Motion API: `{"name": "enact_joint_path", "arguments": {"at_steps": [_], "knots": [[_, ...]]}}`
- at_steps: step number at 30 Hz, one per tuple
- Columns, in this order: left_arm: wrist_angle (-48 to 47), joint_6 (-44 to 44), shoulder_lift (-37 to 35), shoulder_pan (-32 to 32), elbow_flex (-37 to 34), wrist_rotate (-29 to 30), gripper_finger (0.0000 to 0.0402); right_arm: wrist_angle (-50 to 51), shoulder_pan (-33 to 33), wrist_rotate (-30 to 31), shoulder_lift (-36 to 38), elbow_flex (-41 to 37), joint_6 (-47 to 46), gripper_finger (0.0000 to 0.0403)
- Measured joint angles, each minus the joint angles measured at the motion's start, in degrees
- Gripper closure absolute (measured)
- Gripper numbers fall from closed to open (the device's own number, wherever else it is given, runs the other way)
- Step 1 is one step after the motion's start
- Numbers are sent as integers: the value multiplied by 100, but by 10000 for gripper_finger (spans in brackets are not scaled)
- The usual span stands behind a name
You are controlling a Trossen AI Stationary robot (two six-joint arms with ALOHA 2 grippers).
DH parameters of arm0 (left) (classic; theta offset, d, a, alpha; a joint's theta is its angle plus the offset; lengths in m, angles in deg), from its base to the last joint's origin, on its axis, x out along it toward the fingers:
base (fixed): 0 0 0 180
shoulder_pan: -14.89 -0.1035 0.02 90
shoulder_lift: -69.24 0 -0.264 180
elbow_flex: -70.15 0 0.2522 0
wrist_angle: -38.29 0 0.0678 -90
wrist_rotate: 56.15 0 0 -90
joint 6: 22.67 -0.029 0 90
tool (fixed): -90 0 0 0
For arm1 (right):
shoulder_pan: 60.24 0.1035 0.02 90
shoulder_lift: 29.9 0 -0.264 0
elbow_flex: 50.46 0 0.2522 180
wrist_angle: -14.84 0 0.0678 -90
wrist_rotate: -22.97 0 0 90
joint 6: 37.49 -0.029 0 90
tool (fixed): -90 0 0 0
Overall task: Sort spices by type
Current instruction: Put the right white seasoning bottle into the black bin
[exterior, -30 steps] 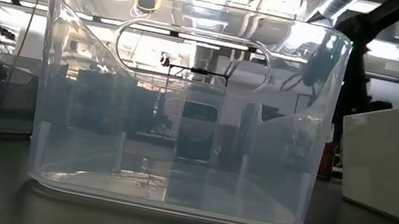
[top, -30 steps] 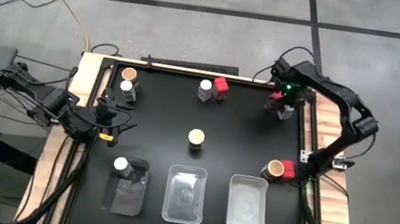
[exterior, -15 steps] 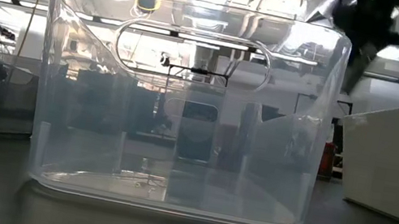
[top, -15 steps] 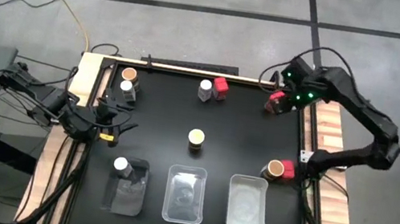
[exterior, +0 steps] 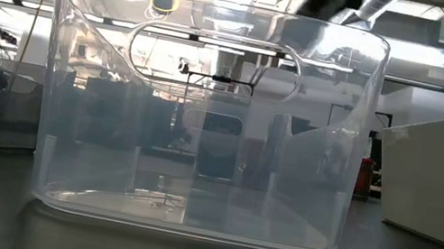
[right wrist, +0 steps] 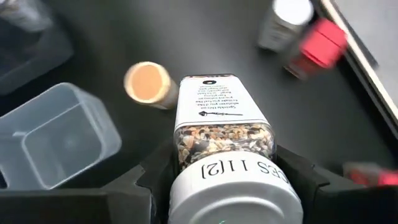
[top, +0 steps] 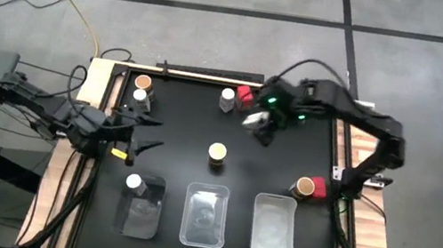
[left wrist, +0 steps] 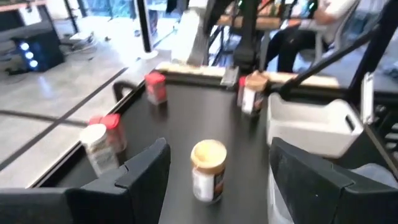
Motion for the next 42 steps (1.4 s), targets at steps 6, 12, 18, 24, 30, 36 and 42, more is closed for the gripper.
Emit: {"name": "enact_joint_path", "arguments": {"at_steps": [6, 12, 18, 24, 30, 36, 42], "knots": [[593, -71, 379, -735, 45, -1180, 139, 90, 330, -690, -1151, 1422, 465, 183], [588, -137, 1106, -1317, 412, -2317, 139, -56, 494, -1122, -1702, 2070, 750, 183], [571, -335, 1692, -1655, 795, -2687, 139, 14, 543, -1286, -1918, 2130, 738, 183], [567, -300, 2365, -1995, 1170, -3237, 139, -119, 688, -1288, -1984, 2127, 803, 183], [562, -291, 3028, -2066, 1581, -3601, 139, -265, 784, -1122, -1980, 2130, 898, 183], [589, -232, 3517, -2063, 1908, -3776, 139, -255, 801, -1111, -1969, 2130, 905, 183], [649, -226, 3852, -2062, 2141, -3883, 139, -267, 819, -1105, -1969, 2130, 920, 183]]}}
